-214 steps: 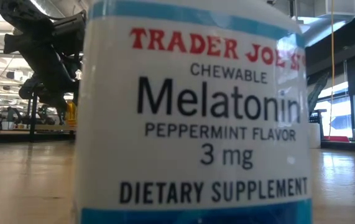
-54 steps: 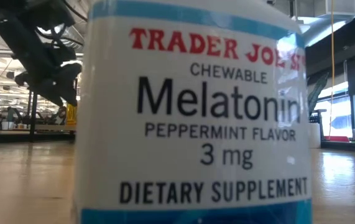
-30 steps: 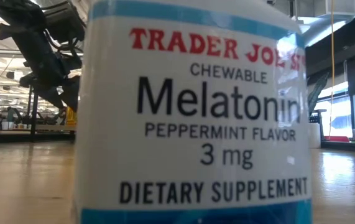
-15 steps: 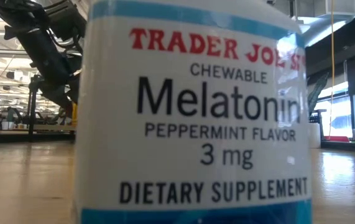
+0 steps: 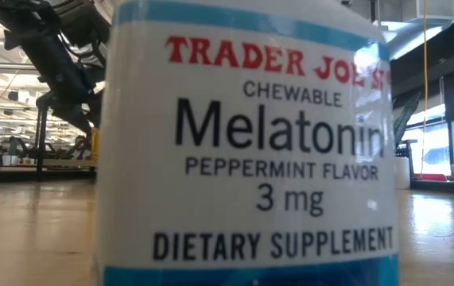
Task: Pick and place medicine bottles onto shelf by color
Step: Put the orange pill bottle on the shelf
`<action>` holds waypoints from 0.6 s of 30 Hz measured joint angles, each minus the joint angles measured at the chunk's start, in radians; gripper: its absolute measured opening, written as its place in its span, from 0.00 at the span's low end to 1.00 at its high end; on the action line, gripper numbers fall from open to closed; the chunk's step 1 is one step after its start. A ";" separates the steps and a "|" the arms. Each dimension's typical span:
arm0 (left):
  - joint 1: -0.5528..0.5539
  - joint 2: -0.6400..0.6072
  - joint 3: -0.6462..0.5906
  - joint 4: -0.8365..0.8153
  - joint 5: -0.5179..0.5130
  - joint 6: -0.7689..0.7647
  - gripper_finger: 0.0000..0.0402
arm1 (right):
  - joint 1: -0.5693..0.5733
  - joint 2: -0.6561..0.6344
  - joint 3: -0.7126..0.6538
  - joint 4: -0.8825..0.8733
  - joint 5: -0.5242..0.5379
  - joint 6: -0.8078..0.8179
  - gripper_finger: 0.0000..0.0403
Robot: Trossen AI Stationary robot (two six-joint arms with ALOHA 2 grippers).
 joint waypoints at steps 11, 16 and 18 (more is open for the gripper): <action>-0.001 -0.104 0.187 -0.101 -0.032 0.130 0.64 | 0.000 0.000 0.000 0.000 0.000 0.000 0.68; -0.017 -0.106 0.243 -0.121 0.242 0.092 0.64 | 0.000 0.000 0.000 0.001 0.000 0.000 0.68; -0.023 -0.098 0.240 -0.134 0.333 0.052 0.64 | 0.000 0.000 0.000 0.001 0.000 0.000 0.68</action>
